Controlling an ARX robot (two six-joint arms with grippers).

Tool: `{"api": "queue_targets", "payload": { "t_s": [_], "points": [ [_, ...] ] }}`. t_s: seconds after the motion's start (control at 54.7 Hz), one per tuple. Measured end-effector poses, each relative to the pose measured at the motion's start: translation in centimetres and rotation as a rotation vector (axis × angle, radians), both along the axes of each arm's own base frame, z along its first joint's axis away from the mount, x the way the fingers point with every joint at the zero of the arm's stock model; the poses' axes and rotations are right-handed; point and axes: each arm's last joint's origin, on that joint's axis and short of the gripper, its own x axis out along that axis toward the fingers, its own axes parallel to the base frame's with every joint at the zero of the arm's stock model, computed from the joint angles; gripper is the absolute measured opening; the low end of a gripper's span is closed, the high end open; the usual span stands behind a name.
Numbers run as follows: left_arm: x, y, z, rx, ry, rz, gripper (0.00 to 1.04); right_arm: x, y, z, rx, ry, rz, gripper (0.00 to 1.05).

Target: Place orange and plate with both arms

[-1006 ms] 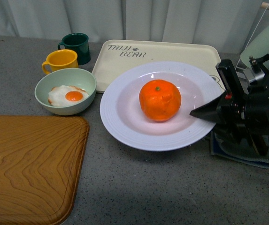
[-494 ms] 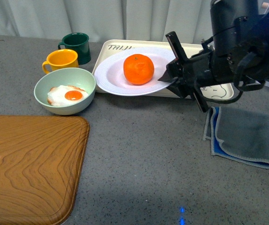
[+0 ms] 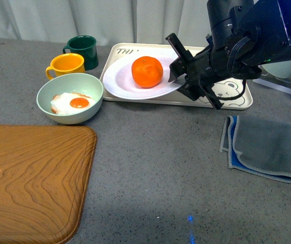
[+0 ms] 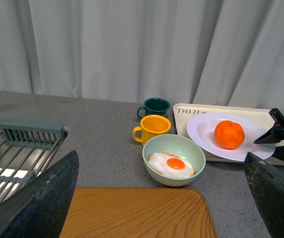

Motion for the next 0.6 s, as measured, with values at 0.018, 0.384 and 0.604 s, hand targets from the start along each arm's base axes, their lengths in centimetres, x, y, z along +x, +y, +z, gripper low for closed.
{"api": "queue_targets", "payload": {
  "t_s": [0.018, 0.384, 0.604],
  "points": [
    [0.0, 0.0, 0.0, 0.0, 0.0, 0.0, 0.98, 0.0, -0.1, 0.0, -0.006, -0.002, -0.002, 0.4],
    [0.0, 0.0, 0.0, 0.0, 0.0, 0.0, 0.98, -1.5, -0.8, 3.6, -0.397, -0.235, 0.112, 0.94],
    [0.0, 0.0, 0.0, 0.0, 0.0, -0.001, 0.98, -5.7, -1.5, 6.3, -0.782, -0.719, 0.058, 0.77]
  ]
}}
